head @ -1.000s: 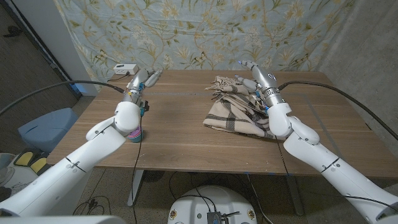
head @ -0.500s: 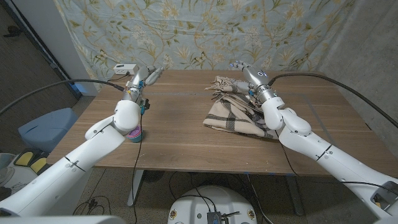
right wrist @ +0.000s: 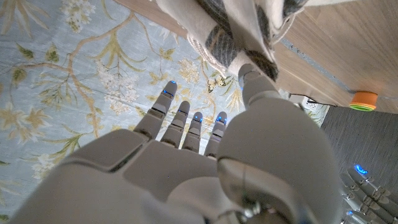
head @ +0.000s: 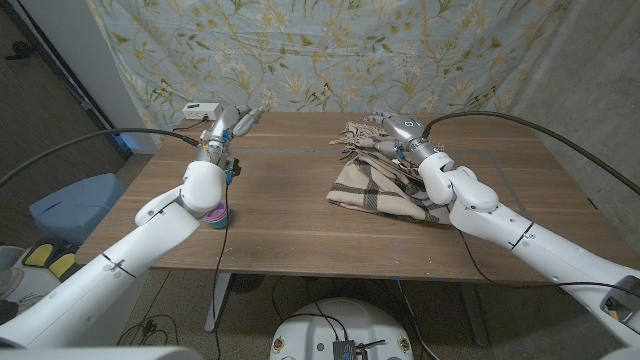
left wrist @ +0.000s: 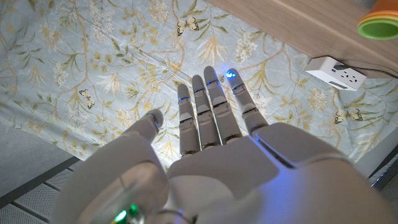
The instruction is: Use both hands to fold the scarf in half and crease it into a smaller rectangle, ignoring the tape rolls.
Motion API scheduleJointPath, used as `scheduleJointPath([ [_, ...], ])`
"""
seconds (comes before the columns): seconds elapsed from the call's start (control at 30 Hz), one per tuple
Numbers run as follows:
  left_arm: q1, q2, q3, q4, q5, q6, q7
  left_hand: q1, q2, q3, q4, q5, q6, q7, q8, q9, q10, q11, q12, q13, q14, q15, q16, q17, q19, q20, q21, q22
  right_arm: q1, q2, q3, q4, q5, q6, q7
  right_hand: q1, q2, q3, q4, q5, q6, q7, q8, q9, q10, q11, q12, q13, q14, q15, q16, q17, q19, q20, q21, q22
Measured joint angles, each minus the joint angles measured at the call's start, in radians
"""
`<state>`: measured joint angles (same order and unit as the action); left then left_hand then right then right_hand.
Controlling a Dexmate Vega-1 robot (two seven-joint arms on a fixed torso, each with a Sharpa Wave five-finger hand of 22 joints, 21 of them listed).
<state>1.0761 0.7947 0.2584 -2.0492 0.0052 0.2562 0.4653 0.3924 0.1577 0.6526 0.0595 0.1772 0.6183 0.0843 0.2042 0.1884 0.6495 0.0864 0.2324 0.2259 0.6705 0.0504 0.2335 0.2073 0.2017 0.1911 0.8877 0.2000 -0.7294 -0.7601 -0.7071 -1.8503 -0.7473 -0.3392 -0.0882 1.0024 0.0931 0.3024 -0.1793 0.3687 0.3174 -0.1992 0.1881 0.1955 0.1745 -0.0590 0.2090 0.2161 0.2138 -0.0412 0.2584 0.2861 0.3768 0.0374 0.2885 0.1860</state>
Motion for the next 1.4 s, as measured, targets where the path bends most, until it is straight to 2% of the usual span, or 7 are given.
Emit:
scheduleJointPath([
  [0.4, 0.027, 0.0, -0.021, -0.021, -0.007, -0.002, 0.004, -0.007, -0.001, 0.0, 0.0, 0.0, 0.0, 0.0, 0.0, 0.0, 0.0, -0.001, 0.0, 0.0, 0.0, 0.0, 0.0, 0.0, 0.0, 0.0, 0.0, 0.0, 0.042, 0.004, -0.052, 0.032, -0.039, 0.039, 0.073, 0.018, 0.004, -0.005, 0.013, -0.008, 0.023, -0.022, 0.013, 0.0, 0.0, -0.017, -0.005, 0.0, -0.005, 0.005, 0.001, 0.009, 0.0, -0.011, -0.004, 0.0],
  [0.57, 0.038, 0.001, -0.028, -0.028, -0.011, -0.003, 0.004, -0.007, -0.001, 0.0, 0.0, 0.0, 0.0, 0.0, 0.0, 0.0, 0.0, -0.001, 0.0, 0.0, 0.0, 0.0, 0.0, 0.0, 0.0, 0.0, 0.0, 0.0, 0.043, 0.027, -0.057, 0.067, -0.032, 0.07, 0.038, 0.031, 0.033, -0.023, 0.03, -0.036, 0.167, -0.017, 0.057, 0.0, 0.083, -0.027, 0.025, -0.002, 0.039, 0.002, 0.036, 0.029, 0.013, -0.023, -0.004, 0.003],
  [0.7, 0.045, 0.002, -0.033, -0.032, -0.014, -0.006, 0.004, -0.011, -0.005, -0.002, 0.002, 0.0, 0.0, 0.0, 0.0, 0.0, 0.0, -0.001, 0.0, 0.0, 0.001, 0.001, 0.0, 0.0, 0.0, 0.0, 0.0, 0.0, 0.035, 0.054, -0.06, 0.101, -0.034, 0.088, -0.046, 0.04, 0.05, -0.03, 0.037, -0.068, 0.378, 0.02, 0.111, 0.0, 0.186, -0.044, 0.052, -0.002, 0.105, 0.001, 0.08, 0.048, 0.052, -0.025, 0.009, 0.003],
  [0.8, 0.05, 0.003, -0.035, -0.034, -0.015, -0.007, 0.004, -0.017, -0.011, -0.004, 0.004, -0.004, 0.0, 0.0, 0.0, 0.0, 0.0, 0.0, 0.0, 0.0, 0.003, 0.003, 0.0, -0.002, 0.0, 0.0, 0.0, 0.0, 0.032, 0.067, -0.063, 0.117, -0.045, 0.092, -0.103, 0.053, 0.062, -0.03, 0.037, -0.086, 0.481, 0.055, 0.128, -0.005, 0.268, -0.055, 0.073, -0.002, 0.186, -0.001, 0.113, 0.052, 0.097, -0.03, 0.03, 0.003],
  [0.93, 0.059, 0.006, -0.042, -0.037, -0.02, -0.014, -0.001, -0.023, -0.017, -0.007, 0.008, -0.004, 0.0, 0.0, -0.004, 0.0, -0.003, 0.003, 0.0, 0.0, 0.003, 0.003, 0.0, -0.001, -0.004, 0.004, 0.0, 0.0, 0.028, 0.102, -0.076, 0.165, -0.084, 0.092, -0.223, 0.122, 0.08, -0.01, 0.017, -0.114, 0.573, 0.07, 0.128, -0.008, 0.461, -0.066, 0.127, 0.0, 0.424, -0.012, 0.242, 0.113, 0.21, -0.059, 0.093, 0.015],
  [1.13, 0.072, 0.01, -0.051, -0.04, -0.028, -0.029, -0.009, -0.041, -0.024, -0.018, 0.014, -0.008, -0.004, 0.004, -0.005, 0.0, -0.007, 0.006, 0.0, 0.0, 0.0, 0.007, 0.0, 0.0, -0.004, 0.004, 0.0, 0.0, 0.035, 0.13, -0.098, 0.217, -0.136, 0.08, -0.352, 0.246, 0.073, 0.006, 0.016, -0.159, 0.715, 0.079, 0.131, 0.002, 0.741, -0.022, 0.24, 0.053, 0.715, -0.076, 0.431, 0.273, 0.332, -0.102, 0.22, 0.045],
  [1.4, 0.087, 0.013, -0.063, -0.042, -0.037, -0.048, -0.019, -0.057, -0.025, -0.028, 0.024, -0.008, -0.004, 0.004, -0.008, 0.0, -0.011, 0.01, 0.0, 0.0, -0.001, 0.007, 0.0, 0.0, -0.004, 0.004, 0.0, 0.0, 0.057, 0.154, -0.123, 0.276, -0.179, 0.075, -0.475, 0.291, 0.067, 0.008, 0.019, -0.161, 0.735, 0.1, 0.107, 0.007, 0.803, -0.005, 0.299, 0.082, 0.828, -0.13, 0.474, 0.343, 0.407, -0.124, 0.312, 0.062],
])
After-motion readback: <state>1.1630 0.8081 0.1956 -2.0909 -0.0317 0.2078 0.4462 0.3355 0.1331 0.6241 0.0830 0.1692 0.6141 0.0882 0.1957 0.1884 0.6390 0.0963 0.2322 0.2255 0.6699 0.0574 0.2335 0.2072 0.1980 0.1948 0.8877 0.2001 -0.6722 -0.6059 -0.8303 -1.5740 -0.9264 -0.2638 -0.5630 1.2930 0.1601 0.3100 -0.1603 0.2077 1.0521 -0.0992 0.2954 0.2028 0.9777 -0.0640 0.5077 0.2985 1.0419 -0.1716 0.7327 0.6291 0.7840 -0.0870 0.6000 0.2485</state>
